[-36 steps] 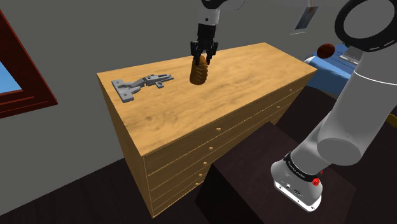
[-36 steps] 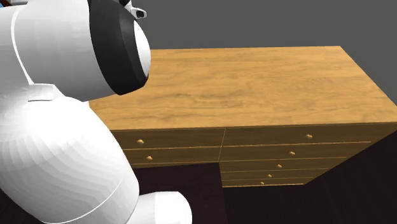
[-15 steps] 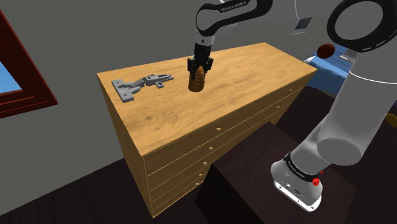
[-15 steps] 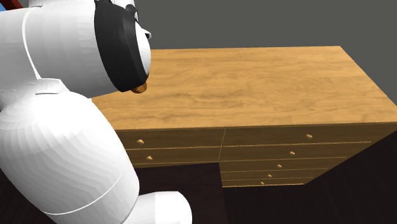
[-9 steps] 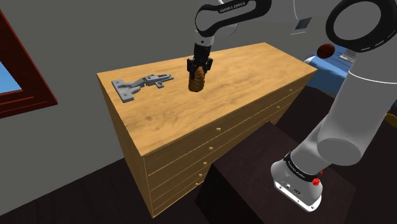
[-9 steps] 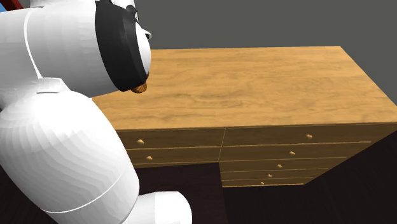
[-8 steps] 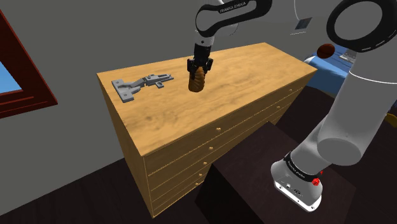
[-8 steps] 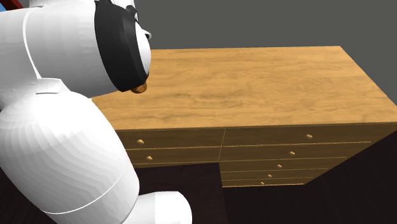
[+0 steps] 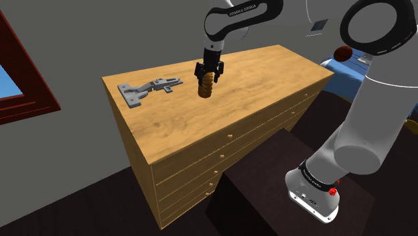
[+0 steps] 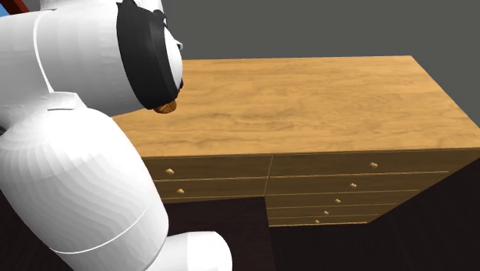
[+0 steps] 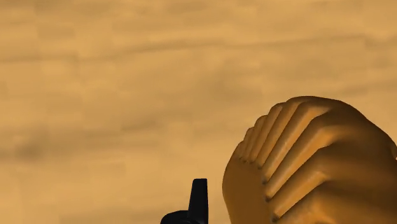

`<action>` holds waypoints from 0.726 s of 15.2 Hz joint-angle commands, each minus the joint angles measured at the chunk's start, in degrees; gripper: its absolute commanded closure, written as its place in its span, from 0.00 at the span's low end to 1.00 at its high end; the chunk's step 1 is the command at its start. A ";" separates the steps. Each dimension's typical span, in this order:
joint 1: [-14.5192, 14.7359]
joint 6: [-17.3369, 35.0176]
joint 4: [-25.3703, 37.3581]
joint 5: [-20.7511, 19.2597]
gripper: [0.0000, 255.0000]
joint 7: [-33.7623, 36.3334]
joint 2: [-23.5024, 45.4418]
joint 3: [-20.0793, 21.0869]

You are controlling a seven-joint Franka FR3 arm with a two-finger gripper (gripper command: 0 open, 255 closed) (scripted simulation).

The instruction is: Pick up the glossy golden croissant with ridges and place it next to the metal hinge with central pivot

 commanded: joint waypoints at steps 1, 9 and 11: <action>-0.32 -3.19 1.56 -0.40 0.00 0.23 0.46 -0.35; -0.51 -6.48 4.36 -0.56 0.00 0.35 -0.02 -0.47; -0.51 -6.48 4.36 -0.56 0.00 0.35 -0.02 -0.47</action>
